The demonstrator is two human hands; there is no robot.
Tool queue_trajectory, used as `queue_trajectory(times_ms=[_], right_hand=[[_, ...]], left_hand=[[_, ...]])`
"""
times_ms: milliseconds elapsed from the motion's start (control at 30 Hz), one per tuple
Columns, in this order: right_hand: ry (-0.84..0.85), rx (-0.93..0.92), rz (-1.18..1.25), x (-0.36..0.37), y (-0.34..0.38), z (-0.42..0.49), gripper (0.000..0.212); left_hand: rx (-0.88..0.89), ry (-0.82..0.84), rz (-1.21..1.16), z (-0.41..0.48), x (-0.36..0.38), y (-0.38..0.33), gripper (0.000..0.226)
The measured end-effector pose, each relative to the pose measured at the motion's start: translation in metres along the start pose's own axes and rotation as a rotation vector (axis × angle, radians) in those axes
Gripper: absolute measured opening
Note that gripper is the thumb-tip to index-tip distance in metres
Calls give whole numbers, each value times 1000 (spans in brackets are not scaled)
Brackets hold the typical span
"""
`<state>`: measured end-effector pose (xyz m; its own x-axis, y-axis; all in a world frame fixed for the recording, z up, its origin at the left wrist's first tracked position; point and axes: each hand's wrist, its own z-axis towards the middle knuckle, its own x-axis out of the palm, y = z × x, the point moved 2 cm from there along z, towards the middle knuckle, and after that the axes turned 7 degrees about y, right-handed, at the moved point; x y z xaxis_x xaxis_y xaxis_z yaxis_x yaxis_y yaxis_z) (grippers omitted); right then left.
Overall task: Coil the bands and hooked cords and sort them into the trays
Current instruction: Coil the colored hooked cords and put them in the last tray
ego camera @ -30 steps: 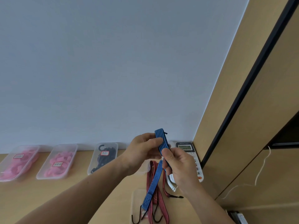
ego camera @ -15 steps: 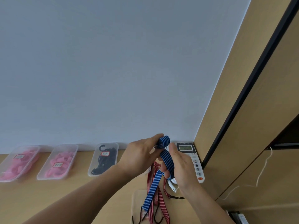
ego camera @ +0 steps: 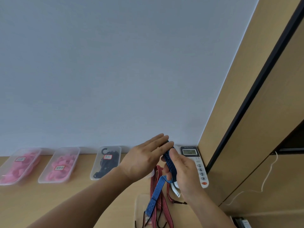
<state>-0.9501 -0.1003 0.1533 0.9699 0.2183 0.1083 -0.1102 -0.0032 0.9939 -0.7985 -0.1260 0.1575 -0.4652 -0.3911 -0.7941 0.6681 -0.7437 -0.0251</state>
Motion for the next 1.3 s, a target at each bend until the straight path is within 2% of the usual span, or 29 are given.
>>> queue_trajectory(times_ms=[67, 133, 167, 200, 233, 300, 367, 433, 500, 667, 833, 967, 1067, 1133, 1200, 1233, 1300], right_hand=[[4, -34, 4, -1, 0, -1, 52], [14, -55, -7, -4, 0, -1, 49], [22, -60, -23, -4, 0, -1, 46], [29, -64, -41, -4, 0, -1, 42], [35, -69, -59, -3, -1, -1, 38], [32, -77, -97, -3, -4, -1, 32], [12, -66, -123, -5, -5, -1, 27], [-16, -35, -150, -10, -7, -1, 31], [-52, -1, -164, -14, -8, 0, 42], [-58, 21, -135, -13, -9, 1, 48], [-33, 50, -21, -10, -4, 2, 57], [-29, 79, 18, -10, -1, 3, 70], [-28, 91, -3, -9, -1, 4, 71], [-17, 90, -5, -9, -1, 4, 70], [-7, 76, 9, -9, -1, 4, 67], [-7, 61, 22, -9, -1, 4, 66], [-1, 25, 38, -10, 0, 6, 61]], left_hand=[[-292, 34, -323, 1, -2, 3, 58], [-713, 100, -908, 3, -7, 3, 64], [-854, 124, -1185, 5, -7, 3, 62], [-920, 153, -1357, 7, -7, 4, 57], [-928, 194, -1417, 10, -8, 3, 52], [-874, 210, -1370, 14, -12, -1, 47], [-875, 160, -1382, 15, -12, -1, 47], [-871, 97, -1401, 16, -13, -2, 44], [-849, 67, -1322, 17, -14, -3, 40], [-776, 47, -993, 20, -13, -4, 61], [-418, 6, -316, 13, -10, -5, 43], [-74, -88, -30, 9, -5, -7, 39], [34, -83, 80, 6, -1, -2, 49], [34, -76, 85, 3, 1, 3, 46], [-76, -45, -74, 2, 2, 5, 48], [-217, -18, -245, 2, 3, 6, 54], [-592, 84, -732, 4, 4, 6, 58]])
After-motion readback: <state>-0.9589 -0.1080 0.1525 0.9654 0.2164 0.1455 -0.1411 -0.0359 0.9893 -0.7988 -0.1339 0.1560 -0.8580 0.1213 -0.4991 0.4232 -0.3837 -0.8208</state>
